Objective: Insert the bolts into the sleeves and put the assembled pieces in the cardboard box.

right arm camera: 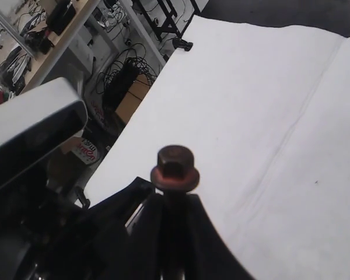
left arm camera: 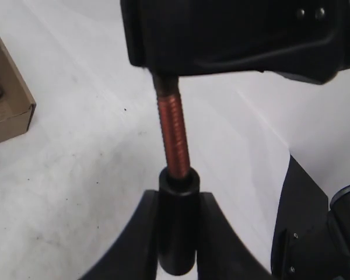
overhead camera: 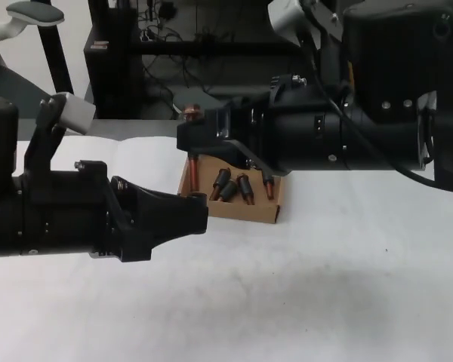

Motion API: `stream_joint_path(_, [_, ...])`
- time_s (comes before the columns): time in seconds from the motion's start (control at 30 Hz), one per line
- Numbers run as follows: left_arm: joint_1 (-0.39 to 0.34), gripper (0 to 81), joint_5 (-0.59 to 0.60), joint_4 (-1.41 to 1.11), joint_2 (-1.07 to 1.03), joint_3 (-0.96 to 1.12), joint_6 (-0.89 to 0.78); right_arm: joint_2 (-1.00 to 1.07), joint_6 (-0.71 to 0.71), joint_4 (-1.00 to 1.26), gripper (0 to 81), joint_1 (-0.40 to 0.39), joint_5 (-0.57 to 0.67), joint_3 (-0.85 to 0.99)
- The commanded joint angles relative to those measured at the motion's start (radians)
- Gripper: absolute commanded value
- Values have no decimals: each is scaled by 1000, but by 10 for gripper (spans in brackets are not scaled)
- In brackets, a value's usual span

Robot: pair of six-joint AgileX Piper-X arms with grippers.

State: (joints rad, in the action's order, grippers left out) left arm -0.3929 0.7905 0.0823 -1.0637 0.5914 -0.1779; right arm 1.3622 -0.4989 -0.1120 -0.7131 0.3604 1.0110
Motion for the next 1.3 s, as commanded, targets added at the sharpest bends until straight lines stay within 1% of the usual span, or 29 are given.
stream_joint_path(0.0, [-1, 17, 18, -20, 0, 11, 2, -6, 3, 20, 6, -4, -10, 4])
stream_joint_path(0.17, [-1, 17, 18, -20, 0, 11, -2, -6, 9, 20, 6, -4, -10, 4])
stream_joint_path(0.27, [-1, 17, 18, -20, 0, 11, -6, -6, 12, 20, 6, -8, -32, 4])
stream_joint_path(0.33, [-1, 17, 18, -23, 0, 11, -9, -6, 11, 20, 6, -16, -41, 4])
stream_joint_path(0.43, [-1, 17, 18, -63, 0, 11, -35, -6, 49, 20, 6, -33, -48, 4])
stream_joint_path(0.73, [-1, 17, 18, -82, -9, 11, -38, -6, 50, 20, 6, -63, -53, 4])
stream_joint_path(0.97, [1, 17, 18, -40, -14, 11, -19, -6, 53, 20, 6, -59, -52, 4])
stream_joint_path(1.27, [1, 17, 18, 3, -14, 11, 2, -6, 56, 20, 6, -28, -56, 4])
